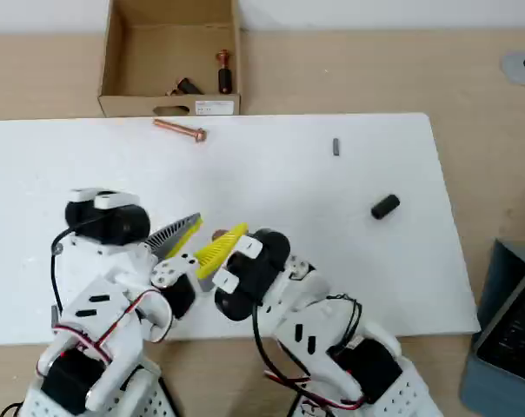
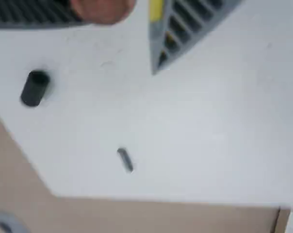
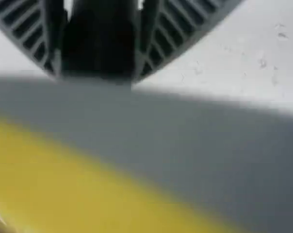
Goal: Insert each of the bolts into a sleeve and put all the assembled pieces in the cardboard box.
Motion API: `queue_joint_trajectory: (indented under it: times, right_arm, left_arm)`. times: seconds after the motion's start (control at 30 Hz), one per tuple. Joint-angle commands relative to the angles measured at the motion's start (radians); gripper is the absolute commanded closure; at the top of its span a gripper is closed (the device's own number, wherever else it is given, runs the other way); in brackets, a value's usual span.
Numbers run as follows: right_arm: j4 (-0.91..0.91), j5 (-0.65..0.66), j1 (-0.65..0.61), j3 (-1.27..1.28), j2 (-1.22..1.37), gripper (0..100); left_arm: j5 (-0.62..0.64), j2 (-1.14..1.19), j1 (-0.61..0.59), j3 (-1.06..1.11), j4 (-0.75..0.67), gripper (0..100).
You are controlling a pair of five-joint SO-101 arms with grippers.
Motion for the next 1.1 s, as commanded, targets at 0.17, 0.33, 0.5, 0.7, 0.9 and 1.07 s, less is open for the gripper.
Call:
queue_joint_trajectory:
  times: [0.17,0.33,0.5,0.7,0.9,1.07]
  right_arm:
    - [-0.028,0.003,-0.002,-0.068,-0.133,98.9]
    - [0.014,-0.02,0.093,-0.07,-0.128,98.9]
    - [0.091,-0.094,0.232,-0.074,-0.125,98.9]
    - [0.129,-0.176,0.36,-0.179,-0.021,98.9]
    - [0.121,-0.221,0.366,-0.435,0.318,98.9]
    - [0.091,-0.232,0.366,-0.673,0.647,98.9]
  left_arm:
    - [-0.083,-0.004,-0.11,-0.121,0.003,100]
    - [-0.14,-0.004,-0.267,-0.103,0.005,100]
    - [-0.218,-0.005,-0.442,0.009,0.005,100]
    - [-0.345,-0.005,-0.605,0.21,0.005,100]
    - [-0.405,-0.005,-0.637,0.322,0.005,100]
    - [-0.405,-0.005,-0.634,0.387,0.005,100]
